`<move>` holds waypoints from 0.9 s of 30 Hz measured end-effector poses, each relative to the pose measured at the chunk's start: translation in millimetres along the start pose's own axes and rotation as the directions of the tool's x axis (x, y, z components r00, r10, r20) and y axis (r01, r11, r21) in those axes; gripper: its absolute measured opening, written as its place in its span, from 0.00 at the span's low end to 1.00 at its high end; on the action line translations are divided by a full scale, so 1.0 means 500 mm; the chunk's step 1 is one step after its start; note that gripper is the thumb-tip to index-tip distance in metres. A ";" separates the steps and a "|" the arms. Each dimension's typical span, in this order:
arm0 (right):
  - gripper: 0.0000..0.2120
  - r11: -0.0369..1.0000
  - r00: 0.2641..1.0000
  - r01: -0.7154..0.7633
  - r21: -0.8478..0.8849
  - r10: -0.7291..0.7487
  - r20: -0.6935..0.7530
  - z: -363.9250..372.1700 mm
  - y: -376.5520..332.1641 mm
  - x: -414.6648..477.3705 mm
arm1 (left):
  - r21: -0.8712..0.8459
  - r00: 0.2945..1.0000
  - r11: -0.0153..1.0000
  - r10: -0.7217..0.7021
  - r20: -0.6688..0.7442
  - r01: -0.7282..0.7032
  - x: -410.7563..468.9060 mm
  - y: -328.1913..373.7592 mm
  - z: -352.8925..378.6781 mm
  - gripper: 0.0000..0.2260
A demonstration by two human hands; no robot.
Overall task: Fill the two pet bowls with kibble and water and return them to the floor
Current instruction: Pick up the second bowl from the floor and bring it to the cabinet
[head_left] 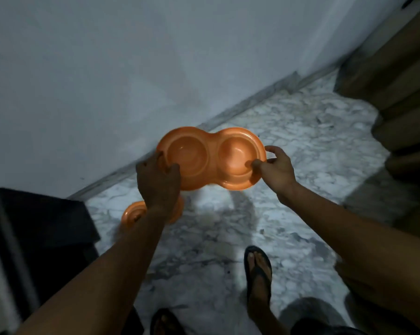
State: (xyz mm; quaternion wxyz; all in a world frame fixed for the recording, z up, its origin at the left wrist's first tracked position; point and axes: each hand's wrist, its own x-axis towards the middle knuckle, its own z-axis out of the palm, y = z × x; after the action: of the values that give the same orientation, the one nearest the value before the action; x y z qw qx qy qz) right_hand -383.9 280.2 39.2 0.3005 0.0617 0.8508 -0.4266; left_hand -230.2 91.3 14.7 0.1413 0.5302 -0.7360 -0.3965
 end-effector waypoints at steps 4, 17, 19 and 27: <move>0.26 0.994 0.999 0.035 0.108 -0.032 -0.026 -0.096 -0.186 -0.277 | -0.043 0.998 0.998 0.039 -0.057 -0.041 -0.114 0.169 -0.267 0.23; 0.24 0.894 0.945 0.317 0.318 -0.327 -0.021 -0.161 -0.491 -1.008 | -0.196 0.919 0.961 0.109 -0.379 -0.195 -0.458 0.351 -1.012 0.20; 0.25 0.883 0.929 0.335 0.327 -0.367 0.039 -0.120 -0.493 -1.091 | -0.204 0.901 0.967 0.053 -0.430 -0.155 -0.513 0.307 -1.107 0.19; 0.26 0.854 0.829 0.427 0.298 -0.501 0.249 0.089 -0.472 -1.368 | -0.234 0.848 0.971 -0.093 -0.522 -0.038 -0.684 0.092 -1.430 0.24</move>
State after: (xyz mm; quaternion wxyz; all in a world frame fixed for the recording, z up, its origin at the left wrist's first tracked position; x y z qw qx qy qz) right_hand 106.3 201.6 567.6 0.3106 -0.1834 0.7251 -0.5866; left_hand 324.2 91.8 582.7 0.3948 0.6089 -0.6083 -0.3215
